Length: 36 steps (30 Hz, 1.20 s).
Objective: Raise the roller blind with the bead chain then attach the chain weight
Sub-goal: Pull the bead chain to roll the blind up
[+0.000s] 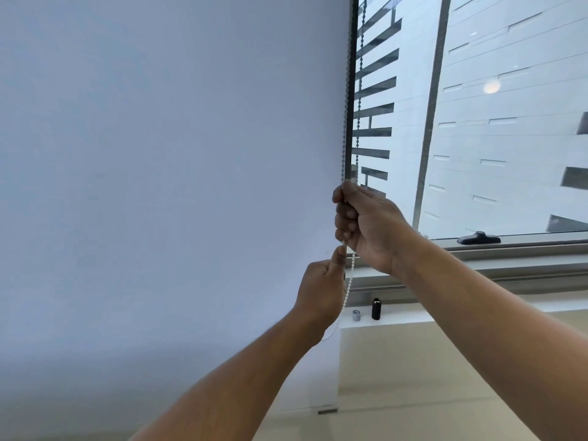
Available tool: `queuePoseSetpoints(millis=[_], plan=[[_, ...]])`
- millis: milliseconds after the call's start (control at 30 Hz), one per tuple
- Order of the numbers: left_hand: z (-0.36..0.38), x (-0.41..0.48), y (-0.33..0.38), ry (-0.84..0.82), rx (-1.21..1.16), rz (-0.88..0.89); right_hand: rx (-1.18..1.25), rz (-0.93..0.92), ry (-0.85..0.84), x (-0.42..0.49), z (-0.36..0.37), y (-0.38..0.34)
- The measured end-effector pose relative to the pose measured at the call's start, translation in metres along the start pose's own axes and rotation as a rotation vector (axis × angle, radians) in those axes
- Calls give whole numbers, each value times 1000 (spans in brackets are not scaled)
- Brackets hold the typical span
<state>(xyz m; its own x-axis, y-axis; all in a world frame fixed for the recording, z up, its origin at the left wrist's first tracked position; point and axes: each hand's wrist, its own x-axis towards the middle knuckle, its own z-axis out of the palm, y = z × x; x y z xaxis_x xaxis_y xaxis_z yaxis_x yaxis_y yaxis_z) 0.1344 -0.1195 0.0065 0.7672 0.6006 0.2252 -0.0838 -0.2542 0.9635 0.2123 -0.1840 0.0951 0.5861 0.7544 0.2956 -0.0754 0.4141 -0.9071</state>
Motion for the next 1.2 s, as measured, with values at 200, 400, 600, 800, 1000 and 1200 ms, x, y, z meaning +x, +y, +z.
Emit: queuePoseSetpoints(millis=[200, 400, 600, 800, 1000, 1200], plan=[[-1, -2, -11, -57, -45, 43, 93, -134, 39, -2, 7, 22], [-19, 2, -15, -193, -113, 64, 125, -165, 17, -5, 14, 28], [-35, 23, 18, -70, -186, 147, 34, -93, 11, -24, 9, 63], [-33, 41, 92, -96, -350, 193, -23, 2, 43, -44, -1, 100], [-12, 42, 111, -71, -434, 197, -106, -5, 61, -41, -1, 98], [-7, 39, 103, -46, -454, 271, -108, -16, 54, -39, -5, 101]])
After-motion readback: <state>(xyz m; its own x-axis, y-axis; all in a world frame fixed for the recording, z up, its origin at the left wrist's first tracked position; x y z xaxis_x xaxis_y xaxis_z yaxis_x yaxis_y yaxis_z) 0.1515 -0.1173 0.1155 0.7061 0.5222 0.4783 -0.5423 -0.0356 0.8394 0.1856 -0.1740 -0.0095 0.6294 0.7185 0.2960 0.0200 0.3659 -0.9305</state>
